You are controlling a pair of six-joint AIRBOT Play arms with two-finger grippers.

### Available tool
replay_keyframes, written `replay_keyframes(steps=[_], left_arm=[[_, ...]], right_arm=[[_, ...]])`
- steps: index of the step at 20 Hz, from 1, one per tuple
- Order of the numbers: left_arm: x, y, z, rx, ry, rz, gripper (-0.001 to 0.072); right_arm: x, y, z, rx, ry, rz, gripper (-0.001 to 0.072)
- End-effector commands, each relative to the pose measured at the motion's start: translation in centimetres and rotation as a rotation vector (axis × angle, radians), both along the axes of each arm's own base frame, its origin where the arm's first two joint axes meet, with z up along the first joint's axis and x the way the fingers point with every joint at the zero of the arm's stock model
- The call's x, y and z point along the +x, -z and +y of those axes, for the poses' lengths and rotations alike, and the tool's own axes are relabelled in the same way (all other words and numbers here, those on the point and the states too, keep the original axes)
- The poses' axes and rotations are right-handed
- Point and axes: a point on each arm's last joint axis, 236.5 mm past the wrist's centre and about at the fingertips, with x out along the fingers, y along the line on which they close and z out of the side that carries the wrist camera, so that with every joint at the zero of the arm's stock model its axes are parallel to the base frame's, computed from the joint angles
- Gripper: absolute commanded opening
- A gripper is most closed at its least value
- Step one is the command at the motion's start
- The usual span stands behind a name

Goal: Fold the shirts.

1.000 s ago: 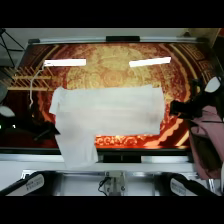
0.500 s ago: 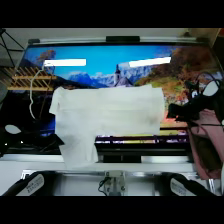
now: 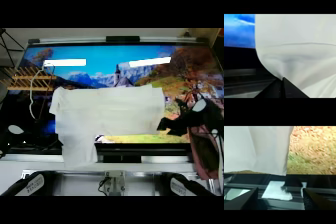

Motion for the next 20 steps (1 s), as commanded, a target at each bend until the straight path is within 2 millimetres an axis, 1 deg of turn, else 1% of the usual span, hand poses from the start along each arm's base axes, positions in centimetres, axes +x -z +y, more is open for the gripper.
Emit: replay_keyframes(steps=[1, 3, 6, 7, 8, 9, 11, 12, 14, 15, 16, 17, 18, 20], left_arm=[[-0.4, -0.3, -0.4, -0.021, 0.008, 0.015, 0.0027], [-0.5, -0.3, -0.5, -0.022, 0.008, 0.017, 0.0027], [-0.3, -0.4, -0.4, -0.021, 0.008, 0.013, 0.0028], [-0.2, -0.5, -0.4, -0.021, 0.008, 0.011, 0.0028], [-0.1, -0.5, -0.4, -0.021, 0.01, 0.009, 0.0028], [0.0, -0.7, -0.3, -0.021, 0.012, 0.007, 0.0028], [0.7, -1.2, -0.1, -0.014, 0.015, -0.013, 0.0028], [1.4, -1.6, 0.1, -0.009, 0.017, -0.03, 0.0028], [2.9, -3.0, 0.5, 0.0, 0.062, -0.093, 0.0027], [3.8, -4.0, 0.8, 0.004, 0.091, -0.128, 0.0027], [4.9, -5.3, 1.0, 0.01, 0.117, -0.168, 0.0027], [6.2, -6.6, 1.4, 0.022, 0.117, -0.203, 0.0027], [7.5, -8.1, 1.8, 0.034, 0.118, -0.24, 0.0026], [10.4, -10.5, 2.4, 0.064, 0.119, -0.312, 0.0026]], right_arm=[[0.6, 3.2, 1.0, 0.035, 0.094, -0.074, 0.0596], [1.2, 3.5, 1.4, 0.055, 0.112, -0.094, 0.0596], [1.3, 4.6, 2.3, 0.099, 0.12, -0.065, 0.0595], [1.4, 4.8, 2.8, 0.126, 0.124, -0.058, 0.0559], [1.4, 5.0, 3.2, 0.144, 0.133, -0.051, 0.0481], [1.5, 5.2, 3.1, 0.143, 0.14, -0.049, 0.037], [1.9, 5.1, 3.2, 0.148, 0.152, -0.059, 0.0102], [1.9, 4.8, 3.6, 0.169, 0.141, -0.063, 0.0043], [1.9, 3.6, 4.4, 0.211, 0.064, -0.073, 0.0042], [2.3, 2.8, 4.5, 0.221, 0.034, -0.085, 0.0043], [3.3, 1.6, 4.4, 0.227, 0.013, -0.109, 0.0042], [4.6, 0.3, 4.4, 0.231, 0.004, -0.142, 0.0042], [6.4, -1.1, 4.1, 0.224, 0.016, -0.185, 0.0042], [10.5, -3.7, 3.0, 0.19, 0.072, -0.298, 0.0042]])
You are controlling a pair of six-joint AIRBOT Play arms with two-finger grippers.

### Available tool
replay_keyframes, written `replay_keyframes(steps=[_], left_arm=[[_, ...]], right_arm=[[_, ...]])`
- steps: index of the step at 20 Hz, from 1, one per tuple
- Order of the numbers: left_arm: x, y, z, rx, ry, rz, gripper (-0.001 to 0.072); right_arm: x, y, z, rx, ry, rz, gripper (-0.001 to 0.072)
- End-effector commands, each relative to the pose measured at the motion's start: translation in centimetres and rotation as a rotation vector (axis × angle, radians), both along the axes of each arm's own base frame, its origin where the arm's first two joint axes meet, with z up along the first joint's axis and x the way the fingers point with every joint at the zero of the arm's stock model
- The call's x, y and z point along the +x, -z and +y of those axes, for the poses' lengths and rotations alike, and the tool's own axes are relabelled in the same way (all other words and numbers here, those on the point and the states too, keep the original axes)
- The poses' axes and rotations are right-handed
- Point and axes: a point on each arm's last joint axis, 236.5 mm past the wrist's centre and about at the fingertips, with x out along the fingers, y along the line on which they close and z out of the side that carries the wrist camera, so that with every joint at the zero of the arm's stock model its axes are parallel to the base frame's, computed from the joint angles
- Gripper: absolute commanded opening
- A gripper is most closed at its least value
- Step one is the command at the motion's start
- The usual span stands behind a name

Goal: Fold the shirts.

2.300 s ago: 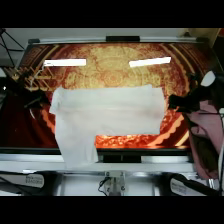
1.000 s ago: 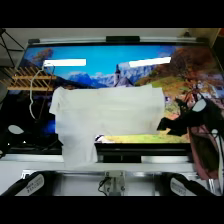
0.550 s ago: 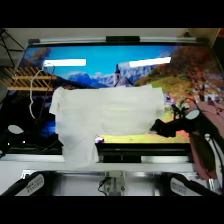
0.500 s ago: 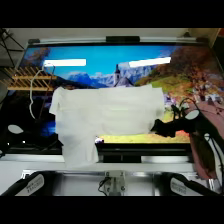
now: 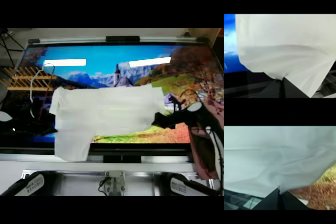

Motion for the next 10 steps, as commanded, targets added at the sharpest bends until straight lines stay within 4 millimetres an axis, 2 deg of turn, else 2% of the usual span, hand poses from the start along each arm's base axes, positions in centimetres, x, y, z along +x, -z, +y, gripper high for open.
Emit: replay_keyframes(steps=[1, 3, 5, 7, 10], left_arm=[[4.7, -4.1, 1.0, 0.037, 0.008, -0.122, 0.0026], [8.3, -5.0, 1.4, 0.048, -0.007, -0.162, 0.0026], [12.0, -5.3, 0.7, 0.01, -0.003, -0.186, 0.0026], [15.9, -5.6, 0.4, -0.036, -0.008, -0.207, 0.0027], [21.1, -5.4, 1.2, -0.067, -0.063, -0.214, 0.0027]], right_arm=[[6.2, -4.7, -1.3, -0.024, 0.078, -0.169, 0.0042], [10.3, -6.8, -2.6, -0.055, 0.142, -0.278, 0.0042], [13.7, -7.6, -3.4, -0.07, 0.174, -0.332, 0.0042], [16.6, -7.4, -2.9, -0.079, 0.169, -0.371, 0.0042], [20.7, -6.0, -2.2, -0.093, 0.193, -0.407, 0.0043]])
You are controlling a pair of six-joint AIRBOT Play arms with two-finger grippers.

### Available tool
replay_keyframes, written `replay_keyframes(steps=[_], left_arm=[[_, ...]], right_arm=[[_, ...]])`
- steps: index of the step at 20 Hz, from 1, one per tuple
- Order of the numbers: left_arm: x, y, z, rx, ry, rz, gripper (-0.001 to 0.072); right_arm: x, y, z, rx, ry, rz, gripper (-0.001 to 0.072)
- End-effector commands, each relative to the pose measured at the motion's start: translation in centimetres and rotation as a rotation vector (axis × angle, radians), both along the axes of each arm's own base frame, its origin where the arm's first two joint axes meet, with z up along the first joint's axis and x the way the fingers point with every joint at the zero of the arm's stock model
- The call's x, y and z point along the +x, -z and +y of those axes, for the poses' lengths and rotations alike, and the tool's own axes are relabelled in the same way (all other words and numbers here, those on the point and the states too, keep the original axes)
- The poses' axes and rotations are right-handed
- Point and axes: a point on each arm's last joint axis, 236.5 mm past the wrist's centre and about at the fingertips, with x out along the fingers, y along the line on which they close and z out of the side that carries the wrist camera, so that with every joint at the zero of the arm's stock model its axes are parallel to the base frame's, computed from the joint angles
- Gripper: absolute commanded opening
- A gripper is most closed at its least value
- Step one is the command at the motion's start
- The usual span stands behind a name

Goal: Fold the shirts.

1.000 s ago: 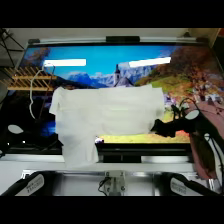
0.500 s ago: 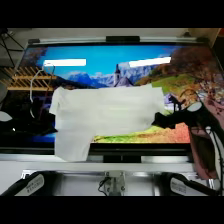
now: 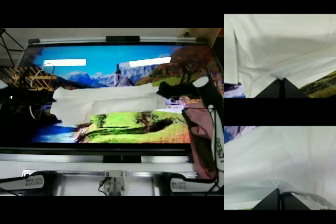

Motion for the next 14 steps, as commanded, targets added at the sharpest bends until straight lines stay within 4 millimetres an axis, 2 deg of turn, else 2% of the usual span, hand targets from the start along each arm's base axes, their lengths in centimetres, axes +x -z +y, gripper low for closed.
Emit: replay_keyframes(steps=[1, 4, 6, 7, 8, 9, 10, 12, 14], left_arm=[[6.2, 0.3, 0.3, -0.047, -0.045, -0.018, 0.0027], [9.0, 3.3, -0.3, -0.055, -0.062, -0.002, 0.0027], [9.6, 6.0, -1.8, -0.081, -0.057, 0.035, 0.0028], [9.6, 7.2, -2.7, -0.102, -0.051, 0.059, 0.0072], [9.4, 8.0, -3.4, -0.119, -0.045, 0.078, 0.0274], [9.1, 8.4, -3.8, -0.126, -0.033, 0.096, 0.0597], [8.9, 8.3, -3.9, -0.126, -0.021, 0.098, 0.0702], [9.0, 7.4, -2.9, -0.128, -0.034, 0.085, 0.0702], [9.0, 6.2, -2.0, -0.134, -0.035, 0.078, 0.0702]], right_arm=[[5.1, 1.0, -0.1, -0.012, 0.062, -0.058, 0.0043], [5.7, 4.2, -0.7, -0.01, 0.097, 0.001, 0.0043], [5.5, 6.1, -0.6, -0.011, 0.093, 0.038, 0.0072], [5.4, 6.7, -0.3, -0.01, 0.087, 0.048, 0.0221], [5.4, 6.8, -0.2, -0.011, 0.083, 0.048, 0.0504], [5.2, 6.6, -0.2, -0.01, 0.077, 0.052, 0.064], [4.9, 6.1, -1.1, -0.024, 0.075, 0.055, 0.0671], [3.7, 5.1, -4.3, -0.072, 0.072, 0.086, 0.0672], [2.0, 5.4, -6.8, -0.088, 0.079, 0.153, 0.0674]])
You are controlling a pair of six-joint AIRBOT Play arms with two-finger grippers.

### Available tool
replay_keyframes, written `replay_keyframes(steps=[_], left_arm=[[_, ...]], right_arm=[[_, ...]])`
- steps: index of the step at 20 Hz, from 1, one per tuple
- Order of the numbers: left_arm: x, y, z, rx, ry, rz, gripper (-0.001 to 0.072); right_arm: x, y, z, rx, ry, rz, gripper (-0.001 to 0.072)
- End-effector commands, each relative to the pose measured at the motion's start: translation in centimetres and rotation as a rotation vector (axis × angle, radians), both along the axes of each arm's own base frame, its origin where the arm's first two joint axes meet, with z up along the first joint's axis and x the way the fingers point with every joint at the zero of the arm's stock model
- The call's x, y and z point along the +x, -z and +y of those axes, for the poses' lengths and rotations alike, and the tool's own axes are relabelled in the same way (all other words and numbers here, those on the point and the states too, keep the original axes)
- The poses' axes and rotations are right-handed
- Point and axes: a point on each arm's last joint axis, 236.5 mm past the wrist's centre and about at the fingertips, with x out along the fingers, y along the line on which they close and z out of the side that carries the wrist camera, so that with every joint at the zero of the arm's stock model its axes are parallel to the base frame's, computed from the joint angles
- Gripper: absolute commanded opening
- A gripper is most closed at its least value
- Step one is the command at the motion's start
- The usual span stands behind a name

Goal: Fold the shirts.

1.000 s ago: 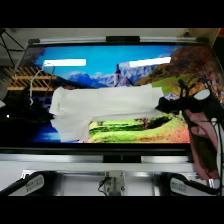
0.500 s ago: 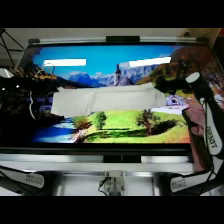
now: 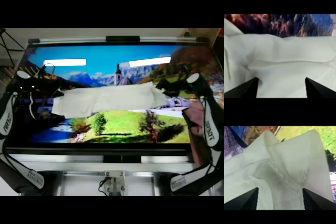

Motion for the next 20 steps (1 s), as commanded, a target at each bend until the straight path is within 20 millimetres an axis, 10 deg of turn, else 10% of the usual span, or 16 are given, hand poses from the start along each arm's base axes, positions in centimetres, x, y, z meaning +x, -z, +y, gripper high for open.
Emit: replay_keyframes(steps=[1, 9, 15, 18, 19, 20], left_arm=[[-0.4, -1.5, 0.5, -0.024, 0.019, 0.006, 0.0702], [-1.5, -6.0, -0.5, -0.02, 0.07, -0.046, 0.0701], [-1.6, -7.8, -0.9, -0.012, 0.079, -0.083, 0.0701], [-1.8, -8.0, -2.5, -0.02, 0.108, -0.084, 0.0698], [-1.9, -8.0, -3.3, -0.021, 0.123, -0.084, 0.0668], [-2.2, -7.9, -4.4, -0.023, 0.148, -0.079, 0.0425]], right_arm=[[-3.1, 1.0, -3.3, -0.026, -0.011, 0.125, 0.0676], [-3.9, 6.4, 1.5, 0.078, -0.075, 0.236, 0.0679], [-3.3, 5.0, 8.4, 0.206, -0.182, 0.182, 0.0676], [-3.2, 4.0, 10.0, 0.252, -0.186, 0.173, 0.0093], [-3.1, 3.1, 10.5, 0.275, -0.192, 0.159, 0.0043], [-3.0, 1.7, 10.7, 0.282, -0.211, 0.13, 0.0043]])
